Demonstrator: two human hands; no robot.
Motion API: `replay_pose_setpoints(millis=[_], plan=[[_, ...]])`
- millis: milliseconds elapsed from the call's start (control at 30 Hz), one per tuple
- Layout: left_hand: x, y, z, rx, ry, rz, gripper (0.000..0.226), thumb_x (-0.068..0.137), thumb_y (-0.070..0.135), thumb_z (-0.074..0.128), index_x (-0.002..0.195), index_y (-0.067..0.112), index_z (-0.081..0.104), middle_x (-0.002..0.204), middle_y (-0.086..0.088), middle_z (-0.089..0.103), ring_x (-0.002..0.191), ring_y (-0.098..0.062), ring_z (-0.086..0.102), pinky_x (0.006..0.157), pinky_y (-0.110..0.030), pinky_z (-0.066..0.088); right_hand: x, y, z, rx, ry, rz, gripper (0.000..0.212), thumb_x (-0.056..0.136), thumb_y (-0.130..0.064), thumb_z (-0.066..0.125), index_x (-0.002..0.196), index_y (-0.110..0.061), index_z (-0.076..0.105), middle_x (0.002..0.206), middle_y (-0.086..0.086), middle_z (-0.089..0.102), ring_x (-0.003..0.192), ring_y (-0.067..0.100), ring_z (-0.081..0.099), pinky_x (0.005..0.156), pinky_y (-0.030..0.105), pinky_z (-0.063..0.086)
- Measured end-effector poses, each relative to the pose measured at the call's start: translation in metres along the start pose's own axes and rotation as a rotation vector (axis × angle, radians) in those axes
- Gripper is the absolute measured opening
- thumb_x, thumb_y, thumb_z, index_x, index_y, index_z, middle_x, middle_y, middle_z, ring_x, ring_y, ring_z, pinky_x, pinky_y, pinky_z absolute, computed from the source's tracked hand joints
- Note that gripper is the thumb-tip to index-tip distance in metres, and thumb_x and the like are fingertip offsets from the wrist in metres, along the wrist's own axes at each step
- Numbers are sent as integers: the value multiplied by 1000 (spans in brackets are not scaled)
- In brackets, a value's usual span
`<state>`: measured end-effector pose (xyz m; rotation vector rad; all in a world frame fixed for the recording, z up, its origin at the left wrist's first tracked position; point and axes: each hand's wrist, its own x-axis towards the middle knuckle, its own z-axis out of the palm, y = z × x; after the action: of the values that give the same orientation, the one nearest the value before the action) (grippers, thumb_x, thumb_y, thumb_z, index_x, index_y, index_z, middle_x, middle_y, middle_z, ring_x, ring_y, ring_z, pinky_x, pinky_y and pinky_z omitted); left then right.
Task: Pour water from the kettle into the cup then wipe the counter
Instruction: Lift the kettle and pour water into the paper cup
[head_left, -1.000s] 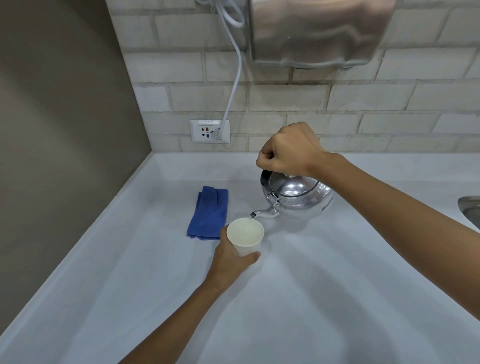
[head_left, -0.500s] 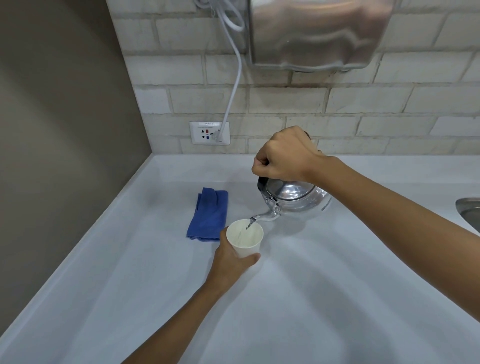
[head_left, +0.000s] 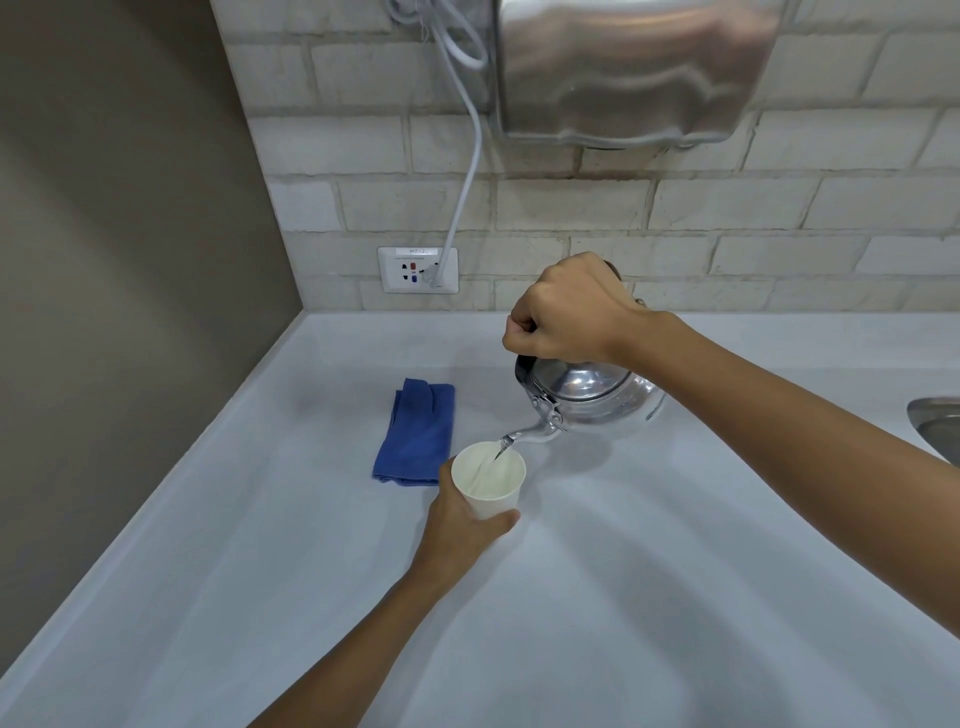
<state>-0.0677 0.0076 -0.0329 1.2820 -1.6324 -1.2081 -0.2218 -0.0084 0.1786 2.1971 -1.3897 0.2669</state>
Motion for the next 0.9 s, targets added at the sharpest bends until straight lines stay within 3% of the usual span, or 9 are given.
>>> replay_pose_setpoints(millis=[900], plan=[[0, -1, 0, 0, -11, 8, 82, 64, 16, 80, 127, 20, 28, 120, 3, 46, 106, -15, 45, 81, -24, 38, 2, 1, -9, -30, -46, 2, 29, 71, -18, 50, 46, -13, 36, 42, 4, 26, 47, 20, 19, 47, 21, 9]])
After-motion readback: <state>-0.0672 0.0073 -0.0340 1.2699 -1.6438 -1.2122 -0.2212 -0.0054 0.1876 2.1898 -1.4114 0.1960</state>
